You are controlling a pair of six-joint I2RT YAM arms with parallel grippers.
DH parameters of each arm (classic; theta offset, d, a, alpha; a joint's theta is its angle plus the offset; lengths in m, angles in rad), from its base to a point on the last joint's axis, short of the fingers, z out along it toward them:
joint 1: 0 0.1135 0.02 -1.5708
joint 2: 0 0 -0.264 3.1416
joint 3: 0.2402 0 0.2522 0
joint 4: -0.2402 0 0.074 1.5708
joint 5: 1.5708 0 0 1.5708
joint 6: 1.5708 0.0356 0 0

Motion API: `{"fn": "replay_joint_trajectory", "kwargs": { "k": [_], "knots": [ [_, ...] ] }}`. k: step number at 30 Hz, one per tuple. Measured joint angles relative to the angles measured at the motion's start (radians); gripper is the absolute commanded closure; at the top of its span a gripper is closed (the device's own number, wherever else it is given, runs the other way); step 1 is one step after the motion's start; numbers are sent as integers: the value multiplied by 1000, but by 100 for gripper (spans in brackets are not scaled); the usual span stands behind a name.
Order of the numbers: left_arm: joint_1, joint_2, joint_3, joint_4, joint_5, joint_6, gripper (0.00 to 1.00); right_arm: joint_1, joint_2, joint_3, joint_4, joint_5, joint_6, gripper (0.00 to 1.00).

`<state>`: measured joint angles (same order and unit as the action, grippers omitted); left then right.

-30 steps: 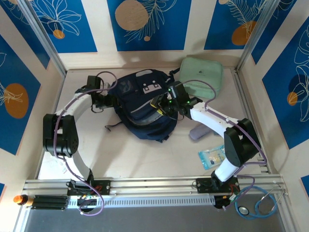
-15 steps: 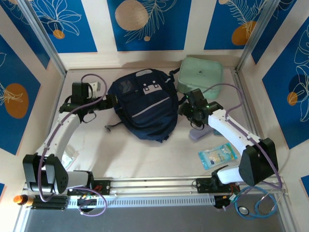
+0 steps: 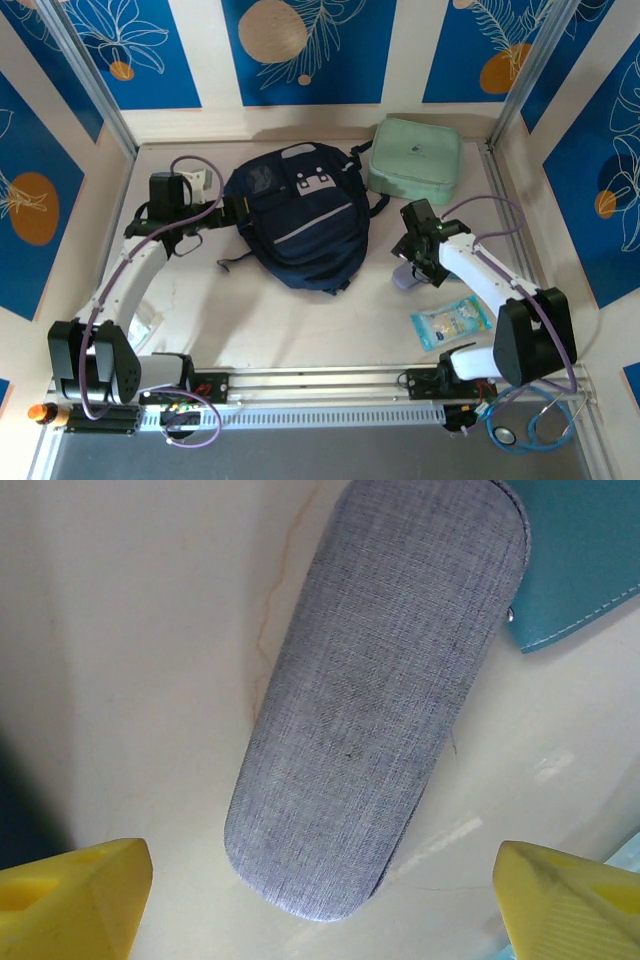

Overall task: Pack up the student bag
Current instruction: Pick up the loose stationery from the middle-right of the table.

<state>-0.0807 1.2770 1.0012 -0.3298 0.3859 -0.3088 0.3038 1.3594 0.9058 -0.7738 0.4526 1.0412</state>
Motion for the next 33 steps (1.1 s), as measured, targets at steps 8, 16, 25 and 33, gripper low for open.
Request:
{"fn": "replay_joint_trajectory", "kwargs": {
  "k": [8, 16, 25, 33],
  "knots": [
    [0, 0, -2, 9, 48, 0, 0, -11, 124, -1, 8, -13, 45, 5],
    [-5, -6, -23, 34, 80, -5, 0, -23, 221, -4, 63, -54, 40, 6],
    [-35, -6, -26, 35, 90, -8, 0, -34, 257, -4, 83, -71, 32, 26],
    [-113, 53, -5, 23, 81, 0, 0, -32, 243, -8, 94, -68, 10, 45]
  ]
}}
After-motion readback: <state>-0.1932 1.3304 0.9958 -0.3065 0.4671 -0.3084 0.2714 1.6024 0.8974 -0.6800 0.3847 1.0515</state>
